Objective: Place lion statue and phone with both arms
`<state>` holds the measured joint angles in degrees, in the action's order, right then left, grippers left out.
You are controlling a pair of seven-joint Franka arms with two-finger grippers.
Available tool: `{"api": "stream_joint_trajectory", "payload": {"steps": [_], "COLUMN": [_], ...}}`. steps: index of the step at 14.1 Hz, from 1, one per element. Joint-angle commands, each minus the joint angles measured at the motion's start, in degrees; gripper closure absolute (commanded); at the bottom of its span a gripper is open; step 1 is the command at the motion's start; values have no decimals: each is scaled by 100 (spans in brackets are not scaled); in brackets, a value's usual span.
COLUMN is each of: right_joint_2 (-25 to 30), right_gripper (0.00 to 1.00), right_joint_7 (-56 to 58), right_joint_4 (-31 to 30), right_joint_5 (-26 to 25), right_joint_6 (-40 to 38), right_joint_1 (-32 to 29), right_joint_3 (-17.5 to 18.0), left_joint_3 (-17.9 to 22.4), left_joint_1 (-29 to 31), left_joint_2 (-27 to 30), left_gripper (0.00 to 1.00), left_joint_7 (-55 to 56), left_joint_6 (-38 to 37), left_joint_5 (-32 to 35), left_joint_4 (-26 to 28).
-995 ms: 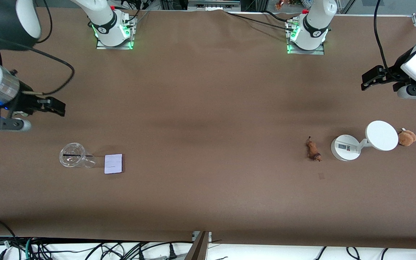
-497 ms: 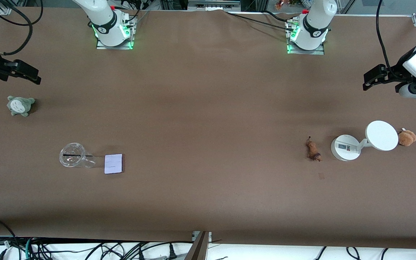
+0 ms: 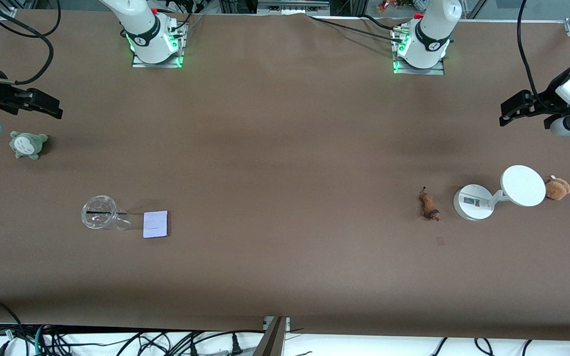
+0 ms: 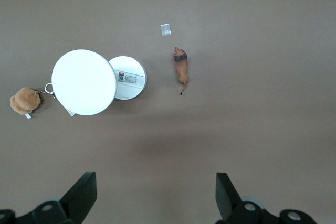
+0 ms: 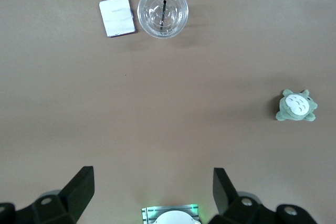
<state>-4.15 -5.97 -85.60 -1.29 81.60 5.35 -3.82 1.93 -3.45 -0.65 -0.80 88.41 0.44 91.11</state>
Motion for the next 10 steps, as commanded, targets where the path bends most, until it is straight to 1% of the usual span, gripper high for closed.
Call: {"api": "stream_joint_trajectory", "payload": {"steps": [1, 10], "right_joint_2": [19, 19], "right_gripper": [0, 0], "right_joint_7": [52, 26], "right_joint_4": [52, 52], "right_joint_5": [-12, 32], "right_joint_6": [-21, 5], "right_joint_1": [-78, -69], "right_joint_3": [83, 92], "left_joint_3": [1, -8], "left_joint_1": [-15, -32], "left_joint_2": [-102, -119], "left_gripper": [0, 0], "left_joint_7": [-123, -105], "left_joint_6": [-34, -43], "left_joint_5": [96, 79], "left_joint_4": [-164, -173]}}
